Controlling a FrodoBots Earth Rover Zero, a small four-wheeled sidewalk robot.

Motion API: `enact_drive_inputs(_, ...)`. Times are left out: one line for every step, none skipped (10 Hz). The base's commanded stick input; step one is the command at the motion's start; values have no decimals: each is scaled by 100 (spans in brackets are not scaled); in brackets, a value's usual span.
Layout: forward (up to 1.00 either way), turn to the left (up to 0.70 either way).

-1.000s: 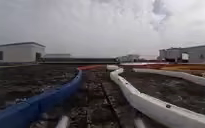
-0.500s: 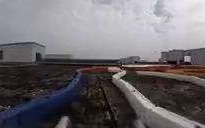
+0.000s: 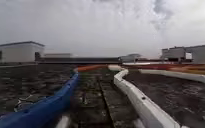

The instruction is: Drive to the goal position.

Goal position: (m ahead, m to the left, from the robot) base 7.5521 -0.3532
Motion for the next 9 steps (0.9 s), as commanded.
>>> enact_drive_inputs(70, 0)
enact_drive_inputs(70, 0)
enact_drive_inputs(70, 0)
enact_drive_inputs(70, 0)
enact_drive_inputs(70, 0)
enact_drive_inputs(70, 1)
enact_drive_inputs(70, 15)
enact_drive_inputs(70, 21)
enact_drive_inputs(70, 3)
